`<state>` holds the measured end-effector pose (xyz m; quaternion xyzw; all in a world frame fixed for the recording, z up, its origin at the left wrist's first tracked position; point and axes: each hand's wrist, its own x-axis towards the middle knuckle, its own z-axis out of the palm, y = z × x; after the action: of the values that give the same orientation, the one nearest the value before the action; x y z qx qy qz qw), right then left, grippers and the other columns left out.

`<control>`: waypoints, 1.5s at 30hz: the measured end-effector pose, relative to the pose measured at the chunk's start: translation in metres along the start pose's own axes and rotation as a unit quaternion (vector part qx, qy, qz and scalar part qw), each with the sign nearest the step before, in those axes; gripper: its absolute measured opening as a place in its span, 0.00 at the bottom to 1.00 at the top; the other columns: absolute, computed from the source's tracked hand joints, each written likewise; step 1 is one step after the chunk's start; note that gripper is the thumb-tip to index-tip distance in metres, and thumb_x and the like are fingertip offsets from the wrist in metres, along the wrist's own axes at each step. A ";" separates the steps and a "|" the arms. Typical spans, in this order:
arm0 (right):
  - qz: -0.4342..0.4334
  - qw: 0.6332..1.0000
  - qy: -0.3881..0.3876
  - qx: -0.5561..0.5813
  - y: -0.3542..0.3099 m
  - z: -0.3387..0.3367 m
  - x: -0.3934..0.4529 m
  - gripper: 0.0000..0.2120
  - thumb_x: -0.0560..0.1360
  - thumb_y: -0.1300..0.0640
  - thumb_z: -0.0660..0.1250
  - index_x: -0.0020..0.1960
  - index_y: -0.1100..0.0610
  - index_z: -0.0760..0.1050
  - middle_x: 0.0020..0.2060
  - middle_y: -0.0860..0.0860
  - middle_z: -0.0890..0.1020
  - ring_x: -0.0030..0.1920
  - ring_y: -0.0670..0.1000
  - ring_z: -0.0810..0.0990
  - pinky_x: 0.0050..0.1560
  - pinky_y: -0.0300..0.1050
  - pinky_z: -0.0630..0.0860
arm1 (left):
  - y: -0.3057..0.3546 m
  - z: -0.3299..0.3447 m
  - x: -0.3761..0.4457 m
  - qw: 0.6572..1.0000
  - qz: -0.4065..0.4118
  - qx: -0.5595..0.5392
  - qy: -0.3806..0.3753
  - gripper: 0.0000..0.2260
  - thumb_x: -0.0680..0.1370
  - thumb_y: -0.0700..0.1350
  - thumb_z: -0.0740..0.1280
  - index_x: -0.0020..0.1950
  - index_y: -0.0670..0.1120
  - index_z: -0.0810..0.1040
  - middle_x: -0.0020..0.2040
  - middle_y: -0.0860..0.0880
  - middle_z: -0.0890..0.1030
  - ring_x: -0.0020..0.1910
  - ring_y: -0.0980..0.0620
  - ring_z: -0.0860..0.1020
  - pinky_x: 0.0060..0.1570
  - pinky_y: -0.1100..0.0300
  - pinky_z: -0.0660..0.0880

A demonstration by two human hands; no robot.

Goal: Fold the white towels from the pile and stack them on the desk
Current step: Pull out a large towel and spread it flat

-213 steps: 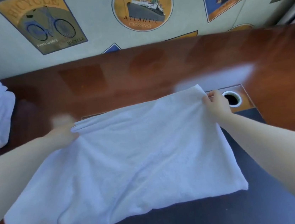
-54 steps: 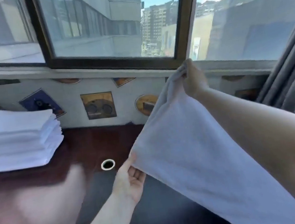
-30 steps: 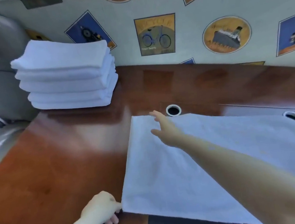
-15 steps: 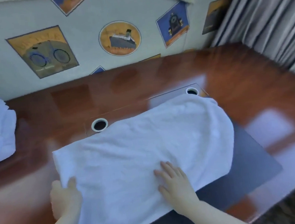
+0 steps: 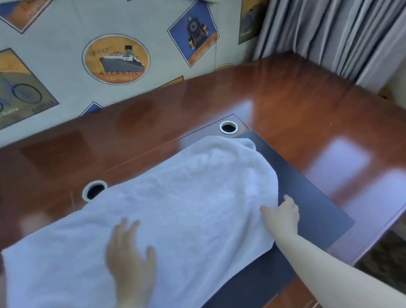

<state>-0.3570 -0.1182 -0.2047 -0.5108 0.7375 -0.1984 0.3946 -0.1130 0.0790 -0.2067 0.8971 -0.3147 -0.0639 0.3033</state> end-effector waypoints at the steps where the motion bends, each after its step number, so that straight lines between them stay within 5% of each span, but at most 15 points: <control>1: 0.031 0.999 -0.021 0.026 -0.004 -0.002 0.006 0.35 0.73 0.57 0.69 0.76 0.59 0.58 0.71 0.56 0.67 0.67 0.59 0.69 0.58 0.53 0.73 | 0.030 0.008 -0.009 0.996 0.056 -0.042 -0.047 0.25 0.72 0.34 0.72 0.68 0.43 0.75 0.73 0.46 0.69 0.75 0.43 0.63 0.72 0.51 0.55; 4: 0.051 0.989 -0.087 0.111 -0.016 -0.001 0.003 0.16 0.69 0.60 0.69 0.56 0.56 0.74 0.49 0.51 0.81 0.45 0.52 0.80 0.35 0.42 0.72 | 0.114 0.040 -0.037 0.960 0.108 -0.163 -0.202 0.18 0.76 0.43 0.71 0.65 0.55 0.75 0.70 0.62 0.68 0.70 0.64 0.64 0.69 0.65 0.58; 7: -0.125 0.982 -0.136 0.044 -0.025 0.011 -0.020 0.05 0.69 0.55 0.64 0.45 0.51 0.71 0.38 0.44 0.79 0.39 0.44 0.78 0.35 0.37 0.71 | 0.163 0.062 -0.023 0.924 0.017 -0.291 -0.250 0.16 0.75 0.50 0.72 0.60 0.63 0.74 0.63 0.66 0.73 0.62 0.72 0.68 0.57 0.79 0.64; 10: -0.265 0.921 -0.284 -0.009 -0.031 0.023 -0.033 0.06 0.76 0.54 0.61 0.52 0.48 0.70 0.45 0.41 0.76 0.44 0.39 0.74 0.52 0.41 0.71 | 0.196 0.083 0.007 0.924 -0.036 -0.273 -0.265 0.28 0.70 0.49 0.77 0.67 0.57 0.71 0.63 0.57 0.70 0.62 0.61 0.72 0.59 0.69 0.70; 12: -0.330 0.867 -0.373 -0.019 -0.028 0.019 -0.022 0.19 0.74 0.60 0.64 0.64 0.49 0.71 0.60 0.43 0.75 0.57 0.42 0.75 0.60 0.43 0.74 | 0.199 0.087 0.030 0.939 -0.093 -0.199 -0.266 0.31 0.69 0.44 0.76 0.70 0.53 0.70 0.62 0.52 0.71 0.59 0.51 0.75 0.56 0.57 0.75; 15: -0.290 0.851 -0.438 -0.021 -0.019 0.005 0.005 0.24 0.67 0.61 0.69 0.57 0.37 0.77 0.66 0.36 0.69 0.63 0.39 0.71 0.59 0.39 0.74 | 0.186 0.089 0.055 0.962 -0.068 -0.101 -0.244 0.10 0.74 0.37 0.67 0.54 0.48 0.77 0.50 0.47 0.80 0.50 0.45 0.79 0.46 0.54 0.74; 18: -0.231 0.912 -0.336 0.032 -0.001 -0.016 0.035 0.18 0.69 0.61 0.68 0.53 0.41 0.78 0.57 0.34 0.76 0.57 0.39 0.76 0.51 0.28 0.72 | 0.172 0.087 0.079 0.959 -0.147 -0.180 -0.165 0.05 0.76 0.34 0.65 0.46 0.41 0.80 0.45 0.40 0.82 0.46 0.43 0.79 0.43 0.52 0.73; 22: -0.111 0.965 -0.230 0.066 0.008 -0.026 0.070 0.19 0.73 0.64 0.65 0.60 0.48 0.72 0.54 0.41 0.78 0.50 0.42 0.80 0.44 0.31 0.74 | 0.145 0.076 0.097 0.800 -0.387 -0.458 -0.035 0.09 0.78 0.39 0.67 0.56 0.38 0.80 0.50 0.39 0.81 0.48 0.42 0.80 0.46 0.53 0.75; 24: 0.002 0.952 -0.257 0.166 -0.005 -0.020 0.079 0.24 0.74 0.65 0.67 0.68 0.54 0.68 0.53 0.45 0.79 0.49 0.46 0.81 0.51 0.39 0.77 | 0.127 0.073 0.093 0.784 -0.458 -0.419 0.004 0.15 0.79 0.45 0.68 0.63 0.40 0.76 0.54 0.41 0.79 0.53 0.42 0.79 0.52 0.51 0.75; 27: 0.113 0.888 -0.307 0.324 -0.033 -0.003 0.093 0.34 0.71 0.67 0.69 0.74 0.54 0.61 0.53 0.53 0.82 0.48 0.50 0.83 0.52 0.44 0.79 | 0.120 0.068 0.078 0.825 -0.458 -0.331 0.032 0.17 0.78 0.46 0.68 0.65 0.40 0.74 0.58 0.42 0.79 0.56 0.38 0.78 0.59 0.44 0.75; 31: 0.170 0.840 -0.352 0.377 -0.080 0.010 0.124 0.20 0.71 0.59 0.74 0.61 0.59 0.74 0.43 0.51 0.82 0.35 0.48 0.78 0.29 0.37 0.73 | 0.142 0.070 0.054 0.936 -0.278 -0.218 0.016 0.27 0.71 0.45 0.75 0.67 0.45 0.70 0.60 0.48 0.77 0.57 0.43 0.77 0.58 0.45 0.76; 34: 0.145 0.864 -0.387 0.288 -0.104 0.020 0.142 0.17 0.71 0.55 0.75 0.55 0.52 0.71 0.37 0.49 0.74 0.27 0.45 0.65 0.24 0.38 0.62 | 0.155 0.078 0.043 0.919 -0.327 -0.220 0.001 0.43 0.67 0.49 0.80 0.74 0.46 0.61 0.66 0.49 0.71 0.62 0.44 0.73 0.62 0.45 0.73; 38: -0.039 0.930 -0.357 0.079 -0.102 0.021 0.141 0.10 0.71 0.53 0.73 0.45 0.58 0.76 0.39 0.49 0.80 0.38 0.49 0.76 0.35 0.39 0.68 | 0.147 0.080 0.042 0.904 -0.357 -0.233 -0.008 0.16 0.73 0.47 0.75 0.57 0.44 0.76 0.55 0.43 0.81 0.55 0.40 0.78 0.59 0.46 0.75; 43: -0.005 0.897 -0.358 0.259 -0.056 -0.008 0.125 0.13 0.71 0.61 0.72 0.40 0.59 0.67 0.37 0.55 0.70 0.39 0.53 0.69 0.41 0.49 0.63 | 0.164 0.054 0.057 0.914 -0.259 -0.311 0.039 0.17 0.75 0.48 0.72 0.62 0.49 0.78 0.55 0.51 0.82 0.54 0.47 0.79 0.54 0.50 0.76; 45: 0.032 0.906 -0.290 0.306 -0.023 -0.026 0.118 0.17 0.71 0.61 0.74 0.36 0.59 0.65 0.35 0.54 0.66 0.37 0.52 0.65 0.39 0.48 0.58 | 0.176 0.044 0.059 0.914 -0.212 -0.341 0.055 0.10 0.73 0.53 0.72 0.52 0.54 0.81 0.46 0.57 0.83 0.46 0.54 0.80 0.43 0.58 0.75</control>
<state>-0.3830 -0.2382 -0.2175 -0.3758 0.5096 -0.2453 0.7341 -0.1721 -0.0879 -0.1343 0.7873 -0.0588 -0.1809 0.5865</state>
